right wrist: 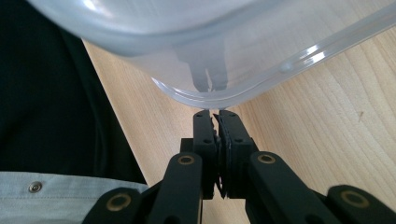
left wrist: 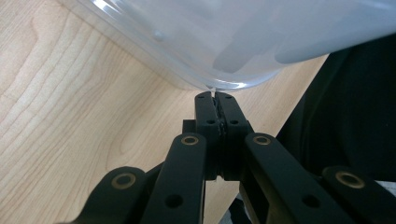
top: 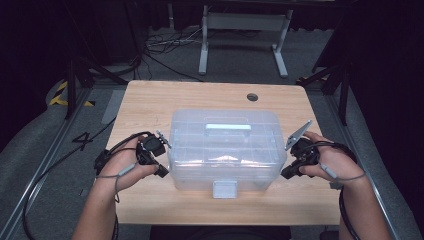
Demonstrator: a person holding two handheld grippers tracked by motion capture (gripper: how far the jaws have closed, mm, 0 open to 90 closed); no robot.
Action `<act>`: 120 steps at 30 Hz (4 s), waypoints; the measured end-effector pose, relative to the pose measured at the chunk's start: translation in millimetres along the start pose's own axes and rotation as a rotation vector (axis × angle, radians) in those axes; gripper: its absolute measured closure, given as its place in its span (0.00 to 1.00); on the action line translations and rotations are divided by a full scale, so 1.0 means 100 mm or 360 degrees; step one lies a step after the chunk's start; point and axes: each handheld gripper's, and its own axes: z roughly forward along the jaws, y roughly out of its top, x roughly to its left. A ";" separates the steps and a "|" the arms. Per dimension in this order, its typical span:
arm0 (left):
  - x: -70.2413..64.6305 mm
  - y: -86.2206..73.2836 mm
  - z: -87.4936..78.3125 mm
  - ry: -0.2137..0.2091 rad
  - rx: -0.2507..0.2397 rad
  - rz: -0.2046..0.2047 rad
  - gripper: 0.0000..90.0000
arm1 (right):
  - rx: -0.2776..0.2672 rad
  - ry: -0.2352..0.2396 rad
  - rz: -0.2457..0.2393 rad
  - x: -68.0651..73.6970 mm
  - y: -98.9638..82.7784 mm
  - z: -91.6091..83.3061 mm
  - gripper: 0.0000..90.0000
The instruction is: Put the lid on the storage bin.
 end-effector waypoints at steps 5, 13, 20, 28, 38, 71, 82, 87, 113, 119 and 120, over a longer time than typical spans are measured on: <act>0.00 -0.01 -0.01 -0.0012 -0.0016 -0.0019 0.99 | -0.0016 0.0019 -0.0001 -0.01 -0.02 0.00 0.97; 0.01 -0.05 -0.04 -0.0002 -0.0065 -0.0039 0.98 | -0.0044 0.0046 -0.0007 -0.03 -0.05 -0.06 0.96; 0.03 -0.12 -0.13 0.0030 -0.0191 -0.0096 0.95 | -0.0121 0.0022 -0.0025 -0.05 -0.07 -0.17 0.96; 0.14 -0.21 -0.24 0.0096 -0.0393 -0.0151 0.91 | -0.0252 -0.0034 0.0004 -0.09 -0.13 -0.32 0.94; 0.27 -0.28 -0.33 0.0180 -0.0608 -0.0209 0.80 | -0.0562 -0.0209 0.0089 -0.21 -0.20 -0.51 0.87; 0.86 -0.35 -0.07 0.0367 -0.1037 -0.0321 0.53 | -0.1059 -0.0584 0.0610 -1.05 -0.48 -0.17 0.75; 1.06 -0.37 0.14 0.0381 -0.1056 -0.0330 0.50 | -0.1047 -0.0590 0.0686 -1.30 -0.61 0.05 0.75; 1.14 -0.39 0.23 0.0375 -0.1031 -0.0368 0.50 | -0.1047 -0.0598 0.0680 -1.38 -0.64 0.15 0.74; 1.45 -0.53 0.60 0.0435 -0.0967 -0.0441 0.39 | -0.1148 -0.0825 0.0600 -1.60 -0.54 0.70 0.41; 1.46 -0.52 0.64 0.0435 -0.0948 -0.0433 0.39 | -0.1191 -0.0840 0.0649 -1.65 -0.57 0.74 0.32; 1.46 -0.52 0.64 0.0432 -0.0941 -0.0433 0.39 | -0.1195 -0.0836 0.0674 -1.66 -0.58 0.75 0.30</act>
